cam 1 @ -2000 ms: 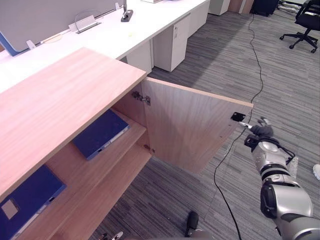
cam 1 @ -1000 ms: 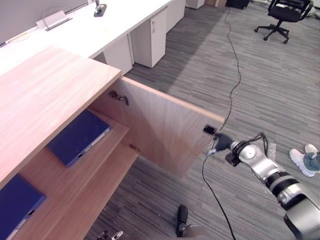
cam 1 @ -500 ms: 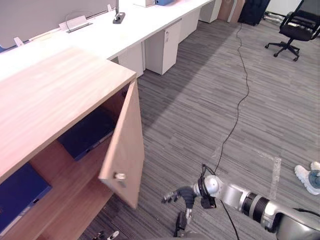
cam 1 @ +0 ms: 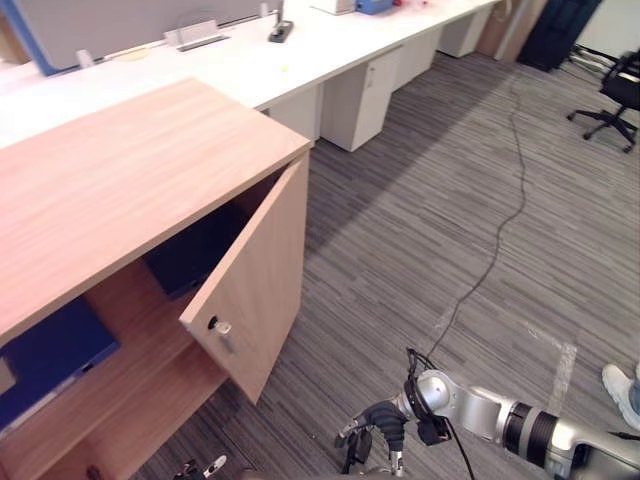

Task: Walk over to the cabinet, pick up the folder, carry it to the office cabinet, place the folder inside the office cabinet, then close the office cabinet door

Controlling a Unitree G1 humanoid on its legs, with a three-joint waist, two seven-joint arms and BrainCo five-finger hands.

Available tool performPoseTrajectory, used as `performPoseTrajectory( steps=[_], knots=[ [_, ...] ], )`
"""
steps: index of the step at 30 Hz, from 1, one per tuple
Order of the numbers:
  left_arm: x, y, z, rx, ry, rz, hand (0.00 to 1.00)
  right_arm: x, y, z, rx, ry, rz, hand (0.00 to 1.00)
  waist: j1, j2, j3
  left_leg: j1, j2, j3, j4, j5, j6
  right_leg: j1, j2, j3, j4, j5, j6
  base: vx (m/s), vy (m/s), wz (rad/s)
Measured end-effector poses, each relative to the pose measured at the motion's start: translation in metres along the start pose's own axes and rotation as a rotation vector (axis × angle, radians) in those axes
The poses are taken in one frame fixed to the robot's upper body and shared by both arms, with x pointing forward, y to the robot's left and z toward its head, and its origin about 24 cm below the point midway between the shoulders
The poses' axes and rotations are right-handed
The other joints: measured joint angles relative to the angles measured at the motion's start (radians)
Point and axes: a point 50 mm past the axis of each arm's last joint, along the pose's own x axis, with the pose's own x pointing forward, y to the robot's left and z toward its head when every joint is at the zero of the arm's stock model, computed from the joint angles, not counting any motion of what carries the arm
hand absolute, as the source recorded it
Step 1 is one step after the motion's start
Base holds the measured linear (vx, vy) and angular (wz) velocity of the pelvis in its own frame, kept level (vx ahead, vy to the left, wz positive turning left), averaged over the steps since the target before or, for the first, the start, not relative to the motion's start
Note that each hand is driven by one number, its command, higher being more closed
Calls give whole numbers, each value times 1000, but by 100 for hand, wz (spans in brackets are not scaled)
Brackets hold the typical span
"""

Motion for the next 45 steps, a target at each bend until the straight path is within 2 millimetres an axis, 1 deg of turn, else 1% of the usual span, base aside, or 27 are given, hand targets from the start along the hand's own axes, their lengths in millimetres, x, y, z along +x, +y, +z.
performPoseTrajectory(
  steps=[2,4,5,7,8,10,11,12,14,15,17,18,19,21,24,26,27,29,30,31,32,33,36,38,39,43,45],
  knots=[
    [0,-2,2,-2,-10,-7,0,10,-11,-2,66,-4,-73,0,18,-4,5,-11,-1,-25,1,4,-6,5,-5,-20,0,-3,3,0,80,36],
    [1,-12,9,11,-38,-36,0,17,-24,-17,167,39,-177,0,36,1,14,-19,-8,-52,2,9,-8,12,-15,-49,0,-8,10,6,76,46],
    [1,-19,9,-1,-38,-55,0,22,-31,-34,234,133,-294,0,47,13,22,-26,-15,-89,6,9,-6,28,-26,-79,0,-16,19,15,93,79],
    [2,-25,10,-38,-32,-53,0,27,-29,-69,560,234,-521,0,57,37,27,-61,-38,-179,30,3,7,62,-59,-175,7,-34,36,42,109,124],
    [2,-26,10,-37,-27,-49,0,29,-22,-76,644,260,-570,0,56,44,25,-77,-50,-214,52,-1,9,75,-72,-209,10,-41,45,75,141,158],
    [2,-32,7,-34,-12,-38,0,35,17,-99,857,348,-678,0,49,78,24,-124,-111,-345,147,-19,26,92,-164,-318,173,-127,95,150,218,171],
    [1,-33,4,-29,-1,-34,0,36,28,-103,901,364,-693,0,43,87,25,-131,-137,-383,170,-23,23,92,-206,-333,262,-156,98,207,248,196],
    [1,-31,0,-9,19,-17,0,45,54,-107,1013,385,-690,0,30,93,22,-142,-192,-467,218,-31,35,88,-289,-304,418,-189,92,205,210,211],
    [2,-21,0,21,26,14,0,63,82,-99,1214,362,-669,0,14,93,23,-145,-249,-575,267,-30,37,73,-332,-153,536,-224,71,261,141,192],
    [4,-13,1,25,31,34,0,72,89,-92,1288,337,-669,0,12,83,17,-153,-263,-614,270,-24,30,66,-300,-8,529,-299,84,201,4,119],
    [5,-1,3,25,32,72,0,78,93,-86,1373,290,-685,0,-4,59,7,-166,-284,-657,260,-13,15,85,-255,108,458,-329,108,126,-121,107],
    [6,7,8,3,19,110,0,78,96,-86,1452,262,-711,0,-3,27,10,-163,-298,-684,238,-3,1,106,-243,120,392,-333,125,115,-210,91],
    [6,11,9,-51,16,144,0,77,99,-89,1494,261,-730,0,2,8,10,-161,-296,-699,224,2,-8,143,-231,90,332,-346,146,110,-236,55],
    [6,7,7,-158,23,152,0,74,102,-92,1526,263,-755,0,-1,5,11,-163,-255,-710,197,10,-32,176,-187,56,263,-341,179,67,-280,29],
    [4,-13,0,-265,39,116,0,73,108,-95,1547,270,-759,0,-3,3,12,-154,-163,-759,110,35,-75,212,-106,-17,216,-337,164,-10,-233,49],
    [4,-13,1,-271,31,117,0,73,113,-96,1577,272,-763,0,-5,0,17,-155,-131,-771,73,68,-88,229,-78,-67,206,-345,148,-67,-195,77],
    [4,-13,1,-283,27,119,0,71,115,-98,1613,274,-786,0,-11,-4,23,-160,-129,-724,56,108,-81,245,-81,-102,213,-355,142,-70,-139,76],
    [4,-12,2,-294,26,121,0,70,117,-99,1644,276,-814,0,-18,-16,28,-192,-125,-512,51,165,-41,245,-101,-135,221,-365,131,-70,-65,59],
    [5,-12,3,-292,22,119,0,70,116,-99,1651,268,-827,0,-22,-17,32,-222,-114,-334,78,165,-8,237,-109,-150,221,-363,129,-57,41,29],
    [5,-13,2,-292,27,118,0,68,114,-100,1645,257,-844,0,-29,-12,40,-293,-84,-77,247,94,45,227,-112,-154,231,-361,127,-21,95,20],
    [3,-12,-2,-288,38,120,0,65,111,-103,1634,257,-861,0,-31,-1,47,-329,-48,112,352,44,84,231,-101,-154,244,-365,132,10,100,20],
    [3,-11,-2,-285,37,121,0,65,111,-103,1635,258,-862,0,-37,5,47,-335,-42,155,350,47,88,232,-100,-156,251,-371,139,36,81,34],
    [6,-6,9,-247,5,113,0,61,117,-108,1725,257,-904,0,-53,-32,55,-317,-106,184,195,108,131,215,-124,-153,218,-378,143,16,37,58],
    [6,-7,8,-245,9,109,0,59,123,-111,1781,263,-935,0,-59,-32,58,-300,-96,294,176,90,148,238,-153,-188,219,-372,146,45,59,81],
    [6,-9,8,-235,9,102,0,61,132,-110,1829,275,-941,0,-69,-33,59,-275,-123,306,126,118,149,264,-178,-226,215,-372,146,109,76,89],
    [7,-12,16,-208,-26,79,0,62,132,-109,1901,245,-984,0,-76,-30,54,-197,-212,209,-136,271,160,270,-194,-261,193,-359,132,167,50,80],
    [6,-11,17,-204,-32,76,0,64,130,-107,1909,240,-987,0,-77,-32,59,-163,-229,158,-190,302,160,305,-193,-295,201,-356,128,136,15,78]
  ],
)
